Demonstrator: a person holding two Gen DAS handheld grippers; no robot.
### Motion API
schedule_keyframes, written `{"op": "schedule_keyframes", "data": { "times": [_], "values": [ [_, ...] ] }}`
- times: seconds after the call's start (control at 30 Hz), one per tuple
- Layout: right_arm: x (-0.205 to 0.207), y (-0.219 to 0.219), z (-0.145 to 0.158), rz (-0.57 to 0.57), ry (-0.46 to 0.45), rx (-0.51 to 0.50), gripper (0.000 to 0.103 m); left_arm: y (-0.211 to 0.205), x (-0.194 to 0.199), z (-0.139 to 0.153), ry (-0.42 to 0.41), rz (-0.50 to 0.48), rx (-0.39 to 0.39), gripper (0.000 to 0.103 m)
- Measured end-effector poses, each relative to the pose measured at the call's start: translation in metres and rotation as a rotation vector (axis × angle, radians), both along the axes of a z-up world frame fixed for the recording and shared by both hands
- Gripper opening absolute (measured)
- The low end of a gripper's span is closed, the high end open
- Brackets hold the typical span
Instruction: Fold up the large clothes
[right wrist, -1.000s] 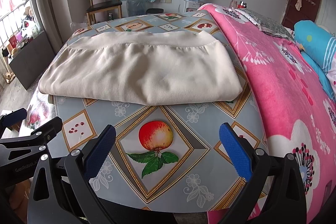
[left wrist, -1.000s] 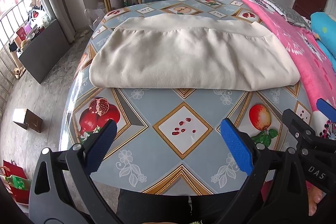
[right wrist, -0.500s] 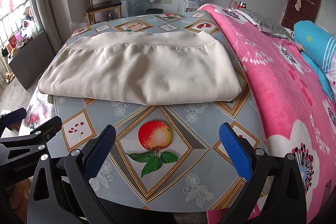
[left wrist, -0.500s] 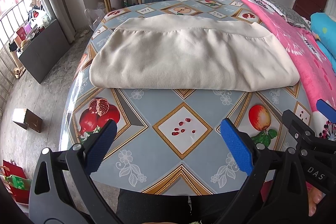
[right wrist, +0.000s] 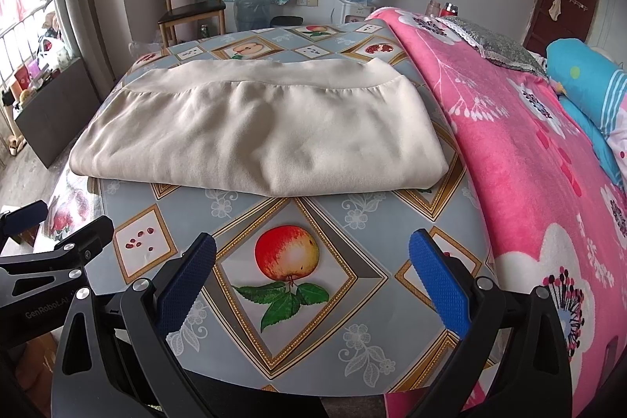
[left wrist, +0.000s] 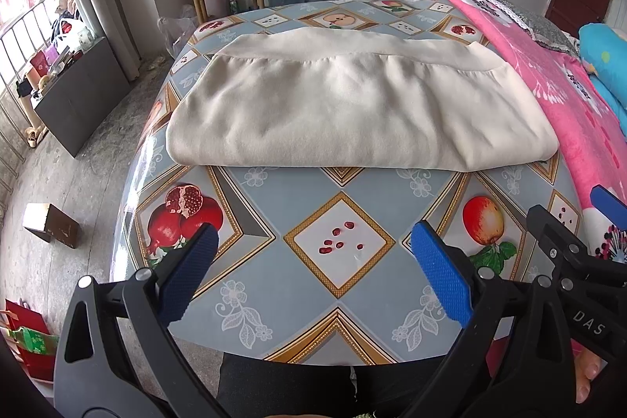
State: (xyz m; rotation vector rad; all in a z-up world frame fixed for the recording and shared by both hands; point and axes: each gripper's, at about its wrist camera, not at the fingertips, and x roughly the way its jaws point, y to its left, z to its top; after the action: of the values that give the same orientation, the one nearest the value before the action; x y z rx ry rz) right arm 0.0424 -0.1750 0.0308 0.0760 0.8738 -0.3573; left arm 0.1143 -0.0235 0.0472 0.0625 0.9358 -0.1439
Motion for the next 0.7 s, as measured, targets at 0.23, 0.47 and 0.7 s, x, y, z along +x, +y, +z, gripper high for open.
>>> {"op": "schedule_keyframes", "data": {
  "times": [0.23,0.47,0.7],
  "values": [
    [0.0,-0.0002,0.0001,-0.001,-0.001,-0.003,0.096,-0.0002,0.0002,0.0003,0.001,-0.001,0.0,0.095],
    [-0.0011,-0.0027,-0.0004,-0.002,-0.001,-0.004,0.096,0.0002,0.0002,0.0004,0.001,-0.002,0.0,0.095],
    [-0.002,-0.0046,-0.0002,-0.003,-0.002,-0.003,0.096,0.0003,-0.0003,0.0007,0.0,-0.002,-0.002,0.095]
  ]
}}
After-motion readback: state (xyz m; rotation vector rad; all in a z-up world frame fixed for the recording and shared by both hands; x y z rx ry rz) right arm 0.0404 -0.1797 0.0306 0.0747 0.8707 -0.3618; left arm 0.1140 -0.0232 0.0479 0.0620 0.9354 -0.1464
